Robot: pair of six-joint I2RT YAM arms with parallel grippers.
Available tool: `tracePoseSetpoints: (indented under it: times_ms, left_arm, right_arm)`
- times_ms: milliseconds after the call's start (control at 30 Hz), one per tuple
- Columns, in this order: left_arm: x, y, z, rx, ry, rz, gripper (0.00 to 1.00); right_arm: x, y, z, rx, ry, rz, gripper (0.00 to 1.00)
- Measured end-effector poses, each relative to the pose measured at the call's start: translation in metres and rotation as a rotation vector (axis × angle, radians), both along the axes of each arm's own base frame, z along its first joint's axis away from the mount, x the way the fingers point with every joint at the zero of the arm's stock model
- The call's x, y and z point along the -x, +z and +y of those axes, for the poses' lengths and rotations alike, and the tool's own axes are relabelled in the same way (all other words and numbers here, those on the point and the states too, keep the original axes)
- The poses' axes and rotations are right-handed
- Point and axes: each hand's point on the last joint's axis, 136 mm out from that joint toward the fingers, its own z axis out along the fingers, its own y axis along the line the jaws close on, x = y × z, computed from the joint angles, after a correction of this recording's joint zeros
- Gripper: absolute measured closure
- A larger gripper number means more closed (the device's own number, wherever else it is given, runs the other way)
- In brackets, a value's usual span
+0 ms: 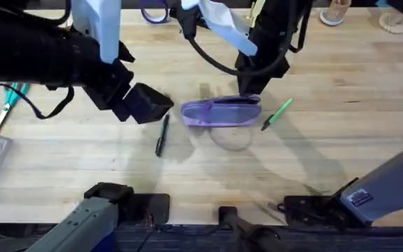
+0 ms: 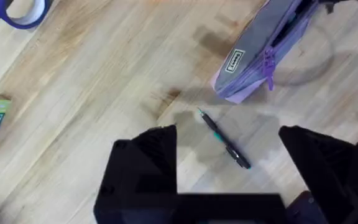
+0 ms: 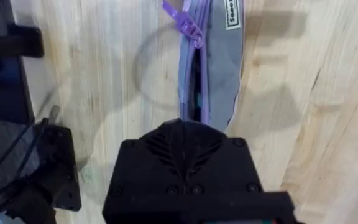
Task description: Unzip the bag, pick up the pens from the table one at a time and place them inside, then zip the bag closed.
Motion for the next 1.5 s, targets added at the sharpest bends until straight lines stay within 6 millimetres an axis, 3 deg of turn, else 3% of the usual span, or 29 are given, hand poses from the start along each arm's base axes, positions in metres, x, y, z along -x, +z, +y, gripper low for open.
tracePoseSetpoints:
  times_ms: [800,1300,1500]
  left_arm:
    - [0.0,0.0,0.0,0.0,0.0,0.0,0.006]
    - [0.0,0.0,0.0,0.0,0.0,0.0,0.007]
    - [0.0,0.0,0.0,0.0,0.0,0.0,0.006]
  right_arm:
    - [-0.014,-0.041,0.01,0.038,0.0,0.067,0.971]
    - [-0.017,-0.08,0.013,0.09,-0.001,0.155,0.974]
    - [-0.018,-0.083,0.014,0.089,-0.002,0.158,0.97]
